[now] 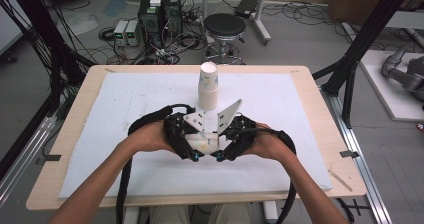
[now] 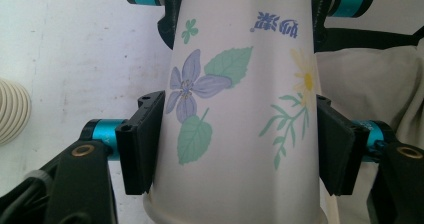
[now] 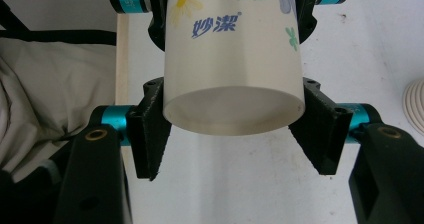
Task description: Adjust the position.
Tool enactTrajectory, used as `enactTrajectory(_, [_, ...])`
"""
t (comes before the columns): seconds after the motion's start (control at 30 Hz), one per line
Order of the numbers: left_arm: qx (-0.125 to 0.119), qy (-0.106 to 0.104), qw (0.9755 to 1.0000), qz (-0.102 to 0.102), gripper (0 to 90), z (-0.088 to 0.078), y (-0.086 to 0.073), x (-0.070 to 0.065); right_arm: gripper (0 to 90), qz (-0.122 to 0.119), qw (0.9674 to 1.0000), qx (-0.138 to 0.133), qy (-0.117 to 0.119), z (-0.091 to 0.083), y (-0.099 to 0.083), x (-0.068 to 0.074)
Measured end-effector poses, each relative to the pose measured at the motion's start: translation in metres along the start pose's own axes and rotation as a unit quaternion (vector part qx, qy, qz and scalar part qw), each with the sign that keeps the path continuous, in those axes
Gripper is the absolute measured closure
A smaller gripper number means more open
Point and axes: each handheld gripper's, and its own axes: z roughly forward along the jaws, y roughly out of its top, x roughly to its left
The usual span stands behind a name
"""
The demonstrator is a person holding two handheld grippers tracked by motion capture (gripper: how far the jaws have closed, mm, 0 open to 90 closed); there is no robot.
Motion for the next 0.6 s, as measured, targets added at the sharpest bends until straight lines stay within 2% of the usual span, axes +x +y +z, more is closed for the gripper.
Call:
enactTrajectory(0.17, [-0.008, -0.003, 1.0, -0.005, 28.3, 0.001, -0.0017, 0.0005, 37.7, 0.002, 1.0, 0.0, 0.003, 0.0, -0.0004, -0.0006])
enactTrajectory(0.2, [-0.017, -0.009, 0.9998, 0.0, 27.3, 0.0006, -0.0035, 0.0017, 37.6, 0.001, 1.0, -0.001, 0.004, 0.0005, -0.0008, -0.0012])
enactTrajectory(0.33, [-0.044, -0.015, 0.9989, -0.001, 15.7, -0.0014, -0.0073, 0.0033, 37.6, 0.004, 1.0, 0.002, 0.004, 0.0008, -0.0028, -0.0025])
enactTrajectory(0.4, [-0.049, -0.011, 0.9988, -0.003, 15.1, -0.0016, -0.0083, 0.0034, 37.6, 0.006, 1.0, 0.001, 0.003, 0.0016, -0.0047, -0.0039])
enactTrajectory(0.6, [-0.063, -0.02, 0.9978, -0.005, 13.4, -0.0049, -0.01, 0.0043, 37.5, 0.01, 0.9999, 0.002, 0.005, 0.0015, -0.0076, -0.0045])
